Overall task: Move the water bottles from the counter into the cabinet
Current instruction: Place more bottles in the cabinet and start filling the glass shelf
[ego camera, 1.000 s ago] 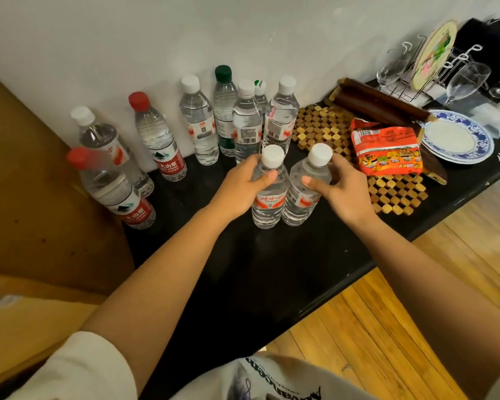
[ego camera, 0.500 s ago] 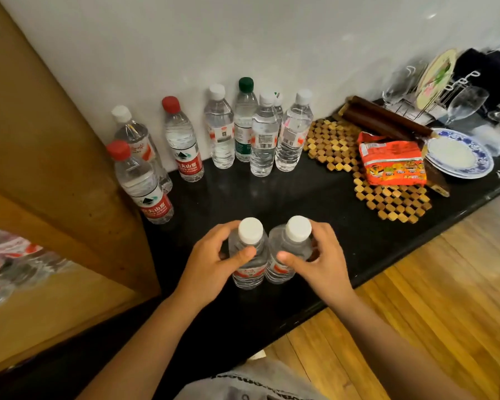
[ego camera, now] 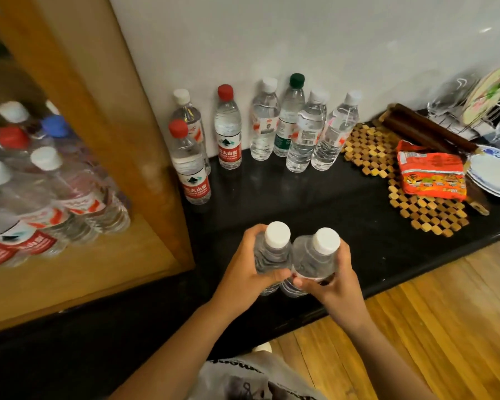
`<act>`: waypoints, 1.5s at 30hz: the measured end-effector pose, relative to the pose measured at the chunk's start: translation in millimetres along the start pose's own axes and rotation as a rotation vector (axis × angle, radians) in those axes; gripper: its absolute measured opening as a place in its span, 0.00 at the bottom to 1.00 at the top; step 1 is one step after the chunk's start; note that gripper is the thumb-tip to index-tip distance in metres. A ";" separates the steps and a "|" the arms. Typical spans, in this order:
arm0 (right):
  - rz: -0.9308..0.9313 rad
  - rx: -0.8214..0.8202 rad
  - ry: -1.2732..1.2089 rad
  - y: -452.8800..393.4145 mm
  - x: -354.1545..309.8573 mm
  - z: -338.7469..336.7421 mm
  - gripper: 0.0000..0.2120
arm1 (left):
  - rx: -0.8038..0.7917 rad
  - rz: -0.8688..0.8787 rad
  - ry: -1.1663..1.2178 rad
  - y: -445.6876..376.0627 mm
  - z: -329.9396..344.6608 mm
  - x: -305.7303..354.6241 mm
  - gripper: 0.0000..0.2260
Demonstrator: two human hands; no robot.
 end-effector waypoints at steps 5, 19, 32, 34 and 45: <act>0.015 -0.129 0.005 4.3 -18.2 58.4 0.40 | 0.057 -0.043 0.026 56.6 -37.6 -9.1 0.32; -0.137 -0.443 0.026 -38.9 -103.3 233.9 0.40 | 0.414 -0.025 0.174 204.7 -175.8 -27.5 0.30; -0.122 -0.145 -0.030 -150.7 -133.4 259.8 0.37 | 0.575 0.038 0.235 263.4 -228.3 -40.2 0.32; -0.110 -0.090 -0.032 -165.4 -135.4 258.5 0.36 | 0.598 0.038 0.216 270.5 -232.4 -41.3 0.31; -0.129 -0.098 -0.071 -195.1 -140.8 261.8 0.41 | 0.664 0.056 0.202 289.0 -242.2 -41.5 0.32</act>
Point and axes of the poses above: each hand's wrist, its own y-axis away from the middle knuckle, its own z-axis out of the palm, x = y × z, the point moved 8 cm from there along -y, towards the middle knuckle, and after that the axes turned 14 degrees about -x, right-handed, at the moved point
